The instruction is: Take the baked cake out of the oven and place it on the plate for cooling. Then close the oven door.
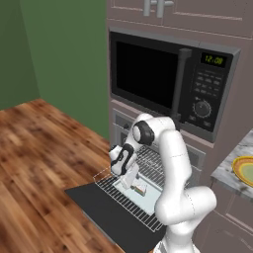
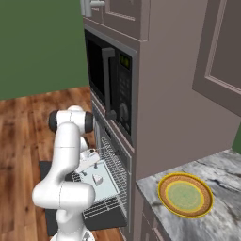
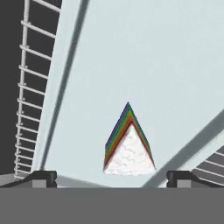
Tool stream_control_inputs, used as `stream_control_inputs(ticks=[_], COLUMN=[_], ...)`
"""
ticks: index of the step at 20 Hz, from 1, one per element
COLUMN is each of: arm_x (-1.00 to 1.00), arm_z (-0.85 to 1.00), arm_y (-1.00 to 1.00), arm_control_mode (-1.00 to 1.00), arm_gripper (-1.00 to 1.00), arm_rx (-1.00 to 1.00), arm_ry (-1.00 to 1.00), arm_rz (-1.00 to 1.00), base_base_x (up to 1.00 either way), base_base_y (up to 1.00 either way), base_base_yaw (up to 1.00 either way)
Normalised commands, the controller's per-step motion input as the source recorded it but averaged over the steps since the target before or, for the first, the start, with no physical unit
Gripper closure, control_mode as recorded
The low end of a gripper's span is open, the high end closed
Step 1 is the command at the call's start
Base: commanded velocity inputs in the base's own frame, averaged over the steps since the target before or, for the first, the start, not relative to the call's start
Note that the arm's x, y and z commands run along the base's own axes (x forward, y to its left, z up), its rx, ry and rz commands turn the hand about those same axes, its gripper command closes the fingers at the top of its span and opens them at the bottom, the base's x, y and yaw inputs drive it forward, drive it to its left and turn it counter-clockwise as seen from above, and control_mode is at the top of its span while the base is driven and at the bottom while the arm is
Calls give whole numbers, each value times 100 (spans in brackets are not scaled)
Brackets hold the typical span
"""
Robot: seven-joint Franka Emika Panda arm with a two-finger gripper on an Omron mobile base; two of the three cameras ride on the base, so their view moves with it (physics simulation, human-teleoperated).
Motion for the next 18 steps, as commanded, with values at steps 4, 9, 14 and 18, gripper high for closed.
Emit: stream_control_inputs(ticks=[4, 9, 14, 18], arm_x=[23, 10, -8, -33], arm_z=[-33, -21, -1, 0], arm_y=[-1, -8, -27, -25], arm_control_mode=[-100, -100, -100, -100], arm_gripper=[-100, -100, -100, -100], arm_rx=[0, 0, 0, 0], arm_ry=[10, 6, 0, 0], arm_rz=[4, 4, 2, 3], base_base_x=[0, 0, 0, 0], base_base_y=[0, 0, 0, 0], base_base_yaw=[0, 0, 0, 0])
